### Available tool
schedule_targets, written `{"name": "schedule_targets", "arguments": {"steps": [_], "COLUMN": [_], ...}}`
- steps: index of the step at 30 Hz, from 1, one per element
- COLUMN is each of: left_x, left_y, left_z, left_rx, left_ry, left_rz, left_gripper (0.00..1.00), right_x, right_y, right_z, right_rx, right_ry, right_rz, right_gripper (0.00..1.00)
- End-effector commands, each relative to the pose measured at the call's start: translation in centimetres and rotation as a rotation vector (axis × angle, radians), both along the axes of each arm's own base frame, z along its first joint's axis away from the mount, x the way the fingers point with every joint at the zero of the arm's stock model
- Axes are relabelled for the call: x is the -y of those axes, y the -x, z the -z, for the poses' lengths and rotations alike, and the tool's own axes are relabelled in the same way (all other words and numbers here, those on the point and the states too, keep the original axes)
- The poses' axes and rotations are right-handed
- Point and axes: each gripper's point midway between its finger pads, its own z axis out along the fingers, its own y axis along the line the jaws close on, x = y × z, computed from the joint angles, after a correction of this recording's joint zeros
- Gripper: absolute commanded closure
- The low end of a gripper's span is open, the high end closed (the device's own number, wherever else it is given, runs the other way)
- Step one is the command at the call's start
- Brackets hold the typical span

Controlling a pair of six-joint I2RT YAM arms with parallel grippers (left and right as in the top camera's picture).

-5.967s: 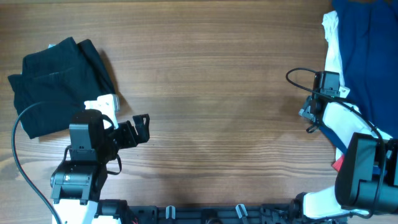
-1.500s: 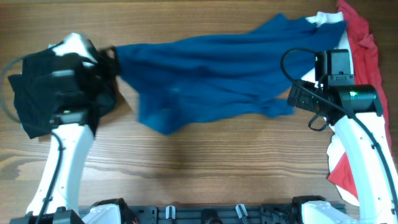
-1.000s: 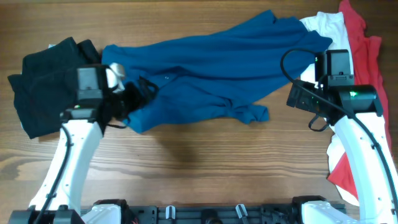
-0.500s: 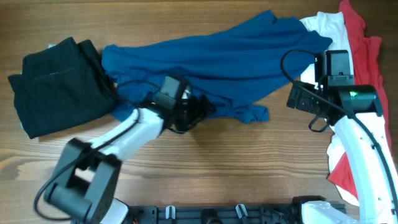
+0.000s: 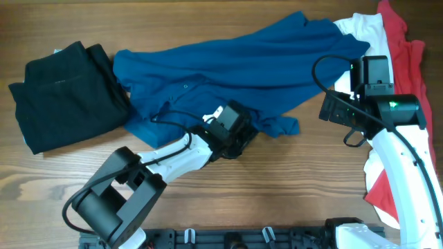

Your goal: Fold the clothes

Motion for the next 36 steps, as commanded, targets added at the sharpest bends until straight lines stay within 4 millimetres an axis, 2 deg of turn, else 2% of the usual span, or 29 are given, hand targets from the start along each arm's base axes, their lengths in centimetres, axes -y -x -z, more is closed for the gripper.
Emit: {"name": "schedule_targets", "arguments": {"steps": [1, 8, 13, 21, 25, 28, 29, 34, 36], "left_x": [-1.4, -2.4, -2.0, -1.3, -1.3, -1.4, -1.4, -1.4, -1.4], "left_y": [-2.2, -3.4, -3.1, -2.6, -2.7, -2.7, -2.7, -2.7, -2.8], "left_z": [0.2, 0.1, 0.2, 2.5, 2.4, 2.4, 2.4, 2.4, 2.4], "left_rx": [0.065, 0.121, 0.110, 0.056, 0.060, 0.062, 0.063, 0.063, 0.063], "left_ry": [-0.043, -0.084, -0.076, -0.065, -0.064, -0.067, -0.068, -0.068, -0.069], "left_rz": [-0.144, -0.203, -0.208, -0.228, -0.226, -0.222, -0.220, -0.221, -0.223], "left_gripper": [0.40, 0.43, 0.44, 0.46, 0.61, 0.68, 0.75, 0.96, 0.96], "right_x": [0.1, 0.1, 0.1, 0.1, 0.1, 0.1, 0.1, 0.1, 0.1], "right_y": [0.0, 0.0, 0.0, 0.1, 0.1, 0.1, 0.1, 0.1, 0.1], "right_z": [-0.8, -0.8, -0.8, -0.7, -0.8, -0.7, -0.7, -0.7, -0.7], "right_rx": [0.024, 0.023, 0.023, 0.018, 0.020, 0.020, 0.020, 0.017, 0.017], "right_ry": [0.002, 0.002, 0.001, 0.002, 0.001, 0.001, 0.001, 0.001, 0.001], "right_rz": [-0.007, -0.007, -0.007, -0.007, -0.007, -0.007, -0.007, -0.007, -0.007], "right_gripper": [0.00, 0.00, 0.00, 0.00, 0.00, 0.00, 0.00, 0.00, 0.00]}}
